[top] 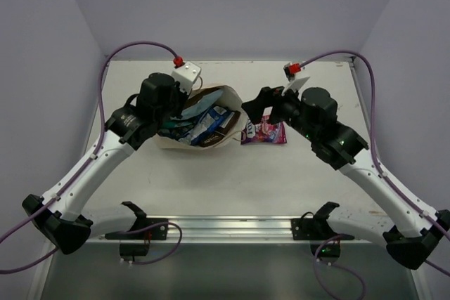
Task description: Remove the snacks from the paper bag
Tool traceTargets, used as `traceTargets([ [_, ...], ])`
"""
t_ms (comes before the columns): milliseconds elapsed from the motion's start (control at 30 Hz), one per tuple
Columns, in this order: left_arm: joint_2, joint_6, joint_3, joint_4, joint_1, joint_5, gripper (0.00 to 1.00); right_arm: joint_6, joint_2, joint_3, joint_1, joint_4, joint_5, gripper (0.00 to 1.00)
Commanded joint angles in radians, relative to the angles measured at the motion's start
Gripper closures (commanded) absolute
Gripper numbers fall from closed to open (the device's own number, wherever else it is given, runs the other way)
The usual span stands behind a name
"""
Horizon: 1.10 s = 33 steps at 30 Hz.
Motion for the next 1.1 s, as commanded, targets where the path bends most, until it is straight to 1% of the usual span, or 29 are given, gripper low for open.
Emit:
traceTargets([
  [0,-0.002,-0.020,0.039,-0.029,-0.009,-0.069,1.00,0.058,0.049,0.062,0.128,-0.001,0.121,0.13],
  [100,-0.001,-0.046,0.048,-0.030,-0.017,-0.094,1.00,0.210,0.132,0.119,0.218,0.004,0.178,0.12],
  [167,-0.013,-0.059,0.052,-0.024,-0.019,-0.108,1.00,0.267,0.190,0.138,0.260,0.019,0.184,0.12],
  [200,-0.016,-0.063,0.052,-0.020,-0.019,-0.120,1.00,0.334,0.209,0.150,0.269,0.030,0.201,0.12],
  [267,-0.033,-0.063,0.045,0.003,-0.022,-0.126,1.00,0.393,0.264,0.159,0.284,0.045,0.204,0.12],
  [300,-0.036,-0.059,0.045,0.008,-0.020,-0.120,1.00,0.452,0.284,0.179,0.289,0.044,0.207,0.12],
  [400,-0.039,-0.059,0.055,0.010,-0.022,-0.112,1.00,0.514,0.358,0.228,0.310,0.048,0.216,0.12],
  [433,-0.041,-0.057,0.055,0.010,-0.023,-0.109,1.00,0.551,0.373,0.239,0.315,0.050,0.244,0.12],
  [467,-0.045,-0.057,0.055,0.014,-0.023,-0.108,1.00,0.575,0.388,0.250,0.318,0.045,0.259,0.05],
  [500,-0.045,-0.053,0.055,0.019,-0.023,-0.106,1.00,0.635,0.420,0.279,0.320,0.016,0.279,0.01],
  [533,-0.045,-0.053,0.054,0.020,-0.023,-0.105,1.00,0.657,0.437,0.293,0.320,0.007,0.316,0.01],
  [700,-0.038,-0.057,0.057,0.039,-0.023,-0.071,1.00,0.715,0.552,0.366,0.320,0.007,0.371,0.01],
  [833,-0.035,-0.065,0.043,0.042,-0.025,-0.073,1.00,0.729,0.626,0.435,0.320,-0.034,0.365,0.01],
  [900,-0.036,-0.077,0.042,0.042,-0.026,-0.071,1.00,0.750,0.641,0.428,0.320,-0.030,0.356,0.04],
  [933,-0.038,-0.080,0.039,0.042,-0.026,-0.069,1.00,0.753,0.645,0.416,0.320,-0.016,0.351,0.09],
  [1067,-0.050,-0.097,0.023,0.056,-0.028,-0.056,1.00,0.755,0.672,0.402,0.317,0.016,0.348,0.12],
])
